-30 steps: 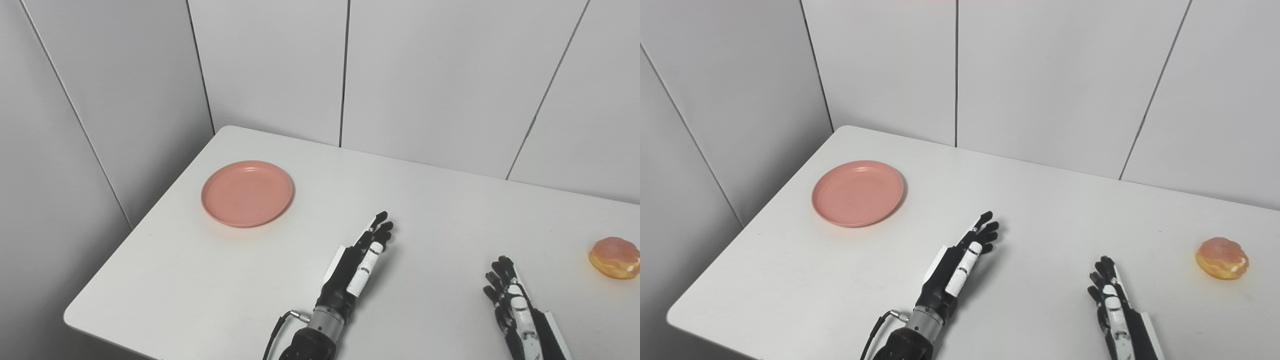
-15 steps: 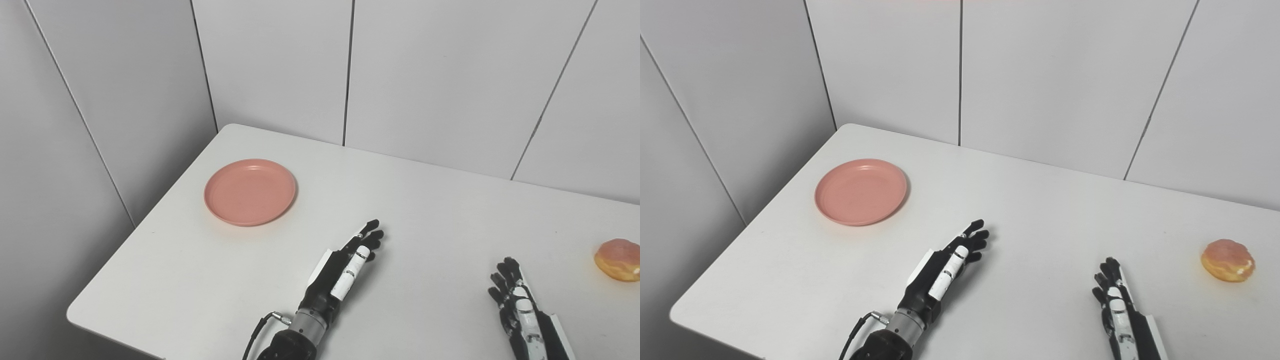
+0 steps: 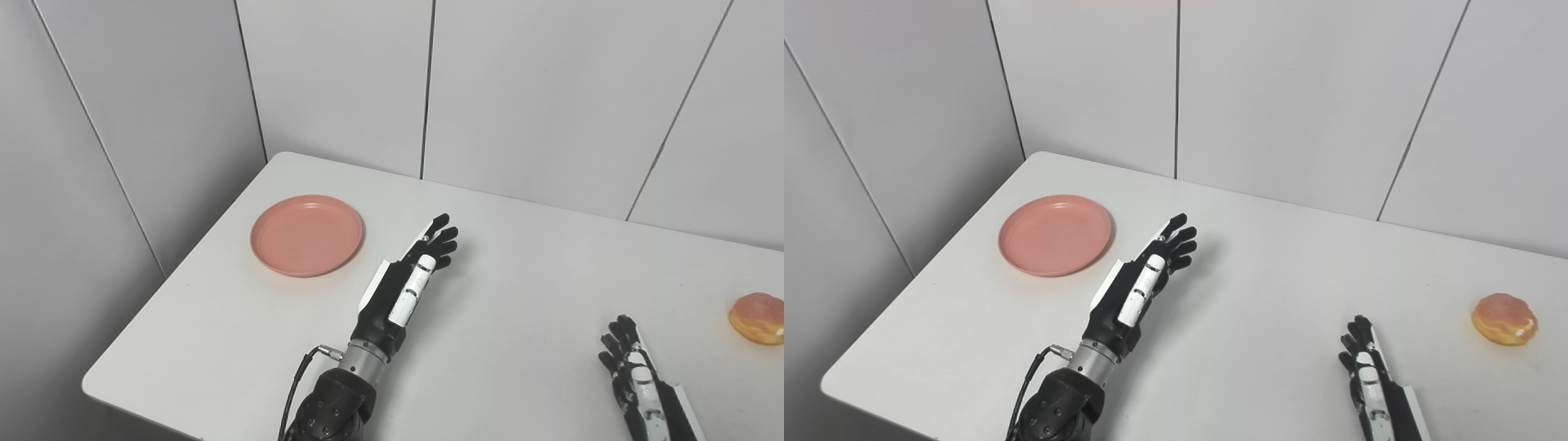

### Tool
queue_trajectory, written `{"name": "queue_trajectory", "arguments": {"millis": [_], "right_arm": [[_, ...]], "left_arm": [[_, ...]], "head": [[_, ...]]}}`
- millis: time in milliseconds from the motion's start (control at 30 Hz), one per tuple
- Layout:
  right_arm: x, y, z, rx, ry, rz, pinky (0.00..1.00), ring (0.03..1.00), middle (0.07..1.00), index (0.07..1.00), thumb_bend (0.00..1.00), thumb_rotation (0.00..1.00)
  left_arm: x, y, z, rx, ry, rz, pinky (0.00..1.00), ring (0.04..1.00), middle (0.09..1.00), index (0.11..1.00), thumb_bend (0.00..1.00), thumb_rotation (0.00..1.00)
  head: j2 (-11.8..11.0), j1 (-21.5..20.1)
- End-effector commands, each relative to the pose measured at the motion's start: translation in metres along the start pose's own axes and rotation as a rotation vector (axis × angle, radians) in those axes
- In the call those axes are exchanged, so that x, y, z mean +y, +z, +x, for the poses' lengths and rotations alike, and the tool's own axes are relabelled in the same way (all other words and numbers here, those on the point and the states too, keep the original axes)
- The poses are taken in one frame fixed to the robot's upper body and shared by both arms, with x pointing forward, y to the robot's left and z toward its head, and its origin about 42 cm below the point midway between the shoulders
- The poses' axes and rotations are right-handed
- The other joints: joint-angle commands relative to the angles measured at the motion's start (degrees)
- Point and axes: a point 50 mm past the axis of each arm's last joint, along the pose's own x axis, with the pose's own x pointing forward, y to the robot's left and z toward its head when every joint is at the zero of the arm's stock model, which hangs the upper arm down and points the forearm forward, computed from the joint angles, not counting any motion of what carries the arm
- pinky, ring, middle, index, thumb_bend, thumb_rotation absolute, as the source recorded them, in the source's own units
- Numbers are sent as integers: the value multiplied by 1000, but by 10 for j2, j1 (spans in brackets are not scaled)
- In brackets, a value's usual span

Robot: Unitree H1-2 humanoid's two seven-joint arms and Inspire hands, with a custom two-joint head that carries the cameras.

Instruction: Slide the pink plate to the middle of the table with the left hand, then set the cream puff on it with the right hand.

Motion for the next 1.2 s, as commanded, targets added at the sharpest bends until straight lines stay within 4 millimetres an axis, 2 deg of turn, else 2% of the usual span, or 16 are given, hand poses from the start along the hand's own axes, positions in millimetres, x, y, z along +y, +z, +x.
{"name": "queue_trajectory", "arguments": {"millis": [0,200,467,700,833,1167], "right_arm": [[-3,-1,0,10,-10,-12,1000,1000,1000,1000,138,1000],[-2,-2,1,14,-12,-8,1000,1000,1000,1000,133,1000],[-2,-4,2,9,-15,4,1000,1000,1000,1000,122,1000],[-2,-4,2,14,-15,4,1000,1000,1000,1000,130,1000],[-2,-4,1,15,-16,3,1000,1000,1000,1000,127,1000],[-3,-4,1,12,-11,-1,1000,1000,1000,1000,131,1000]], "left_arm": [[3,27,14,-99,7,11,916,917,928,923,477,1000],[22,41,24,-137,60,27,918,919,934,929,470,1000],[58,46,37,-156,118,52,945,931,944,935,510,1000],[88,54,49,-191,196,69,938,931,940,931,471,1000],[99,60,55,-209,231,71,940,915,930,917,430,1000],[129,69,66,-217,327,84,939,919,931,924,452,1000]], "head": [[1,1],[0,-2],[0,-2],[-2,1],[-1,1],[-1,3]]}}
